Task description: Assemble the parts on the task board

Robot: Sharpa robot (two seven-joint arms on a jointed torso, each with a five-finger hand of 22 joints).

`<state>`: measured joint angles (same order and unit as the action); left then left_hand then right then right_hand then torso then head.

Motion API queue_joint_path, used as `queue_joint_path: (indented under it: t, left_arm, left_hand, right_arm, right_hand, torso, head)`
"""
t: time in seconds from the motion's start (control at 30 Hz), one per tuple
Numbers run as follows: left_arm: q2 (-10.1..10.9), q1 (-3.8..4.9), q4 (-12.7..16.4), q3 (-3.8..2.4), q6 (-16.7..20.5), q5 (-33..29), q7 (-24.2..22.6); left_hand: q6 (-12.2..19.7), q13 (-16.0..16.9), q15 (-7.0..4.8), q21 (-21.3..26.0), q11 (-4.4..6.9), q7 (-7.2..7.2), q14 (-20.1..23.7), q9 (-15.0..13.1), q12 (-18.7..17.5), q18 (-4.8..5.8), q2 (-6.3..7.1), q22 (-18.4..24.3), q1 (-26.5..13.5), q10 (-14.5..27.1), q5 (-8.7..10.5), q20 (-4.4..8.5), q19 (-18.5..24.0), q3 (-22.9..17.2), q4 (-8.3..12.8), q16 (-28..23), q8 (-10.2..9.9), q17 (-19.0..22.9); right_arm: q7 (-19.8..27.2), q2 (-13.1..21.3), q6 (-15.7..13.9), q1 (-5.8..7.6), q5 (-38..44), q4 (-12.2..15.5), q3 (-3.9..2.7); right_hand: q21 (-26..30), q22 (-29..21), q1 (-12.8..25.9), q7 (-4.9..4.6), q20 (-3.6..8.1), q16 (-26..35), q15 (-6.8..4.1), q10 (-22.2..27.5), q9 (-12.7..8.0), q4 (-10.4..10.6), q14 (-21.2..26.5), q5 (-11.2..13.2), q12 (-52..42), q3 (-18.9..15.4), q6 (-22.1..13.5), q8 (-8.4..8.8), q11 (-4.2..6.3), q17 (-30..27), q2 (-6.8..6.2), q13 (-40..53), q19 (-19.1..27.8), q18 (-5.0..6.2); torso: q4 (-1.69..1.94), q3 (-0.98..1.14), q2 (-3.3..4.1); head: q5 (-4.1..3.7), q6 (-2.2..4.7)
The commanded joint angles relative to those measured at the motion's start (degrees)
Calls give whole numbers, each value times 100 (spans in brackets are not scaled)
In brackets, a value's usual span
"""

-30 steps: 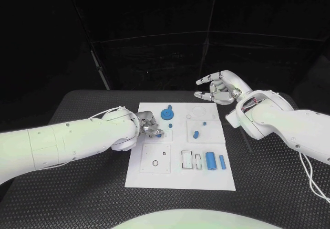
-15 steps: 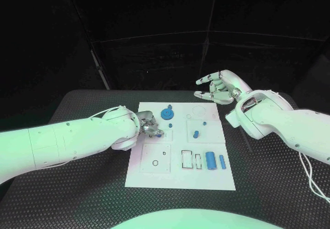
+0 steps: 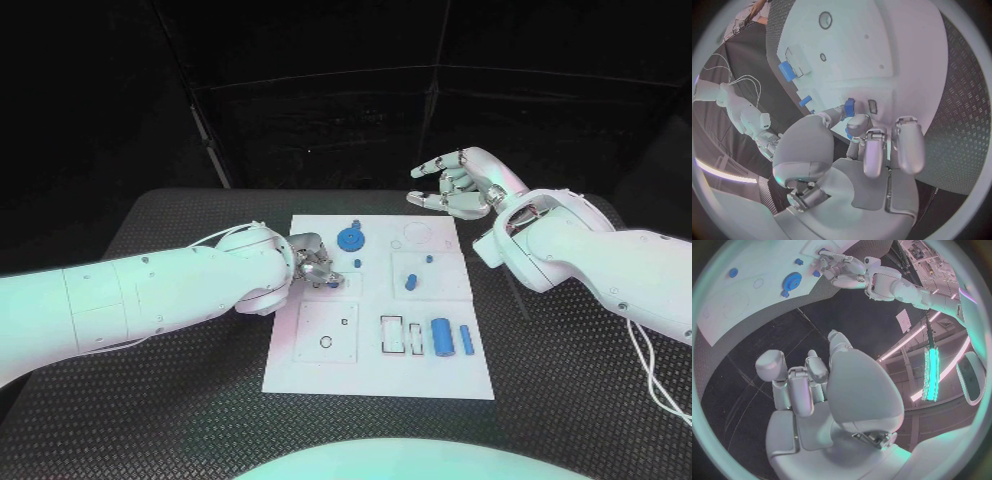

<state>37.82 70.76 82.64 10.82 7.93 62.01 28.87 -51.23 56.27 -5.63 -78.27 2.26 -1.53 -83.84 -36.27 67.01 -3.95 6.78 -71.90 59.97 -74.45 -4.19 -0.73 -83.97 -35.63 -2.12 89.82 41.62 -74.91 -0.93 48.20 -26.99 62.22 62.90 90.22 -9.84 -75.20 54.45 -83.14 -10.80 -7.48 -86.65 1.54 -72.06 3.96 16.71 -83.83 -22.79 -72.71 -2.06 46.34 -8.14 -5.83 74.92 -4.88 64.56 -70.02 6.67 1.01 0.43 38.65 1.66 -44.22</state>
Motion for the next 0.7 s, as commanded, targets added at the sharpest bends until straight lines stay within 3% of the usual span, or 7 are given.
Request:
queue_joint_path:
  t: [0.03,0.7]
  left_arm:
    - [-36,-34,-4,24,-187,1,50]
    - [-118,-33,-146,22,-314,0,67]
  left_hand:
    - [-21,10,-44,-24,46,29,-616,13,27,37,-2,-13,-84,-14,4,52,-81,74,-12,18,33,-1509]
    - [-77,107,-54,-33,57,44,-616,23,154,41,-54,-53,-343,-72,3,62,-93,618,-340,18,126,-1509]
  right_arm:
    - [49,-5,3,10,18,8,-4]
    - [51,-5,-1,10,18,9,-4]
  right_hand:
    - [29,-9,56,9,13,39,-36,27,-2,-9,-424,-24,18,-34,39,-16,21,699,11,-6,19,16]
    - [31,-12,71,9,14,39,-36,27,-2,-7,-425,-27,16,-37,40,-19,21,699,16,-5,21,17]
  torso:
    - [0,-1,1]
    - [1,-2,1]
  head:
    - [-8,1]
    - [-32,0]
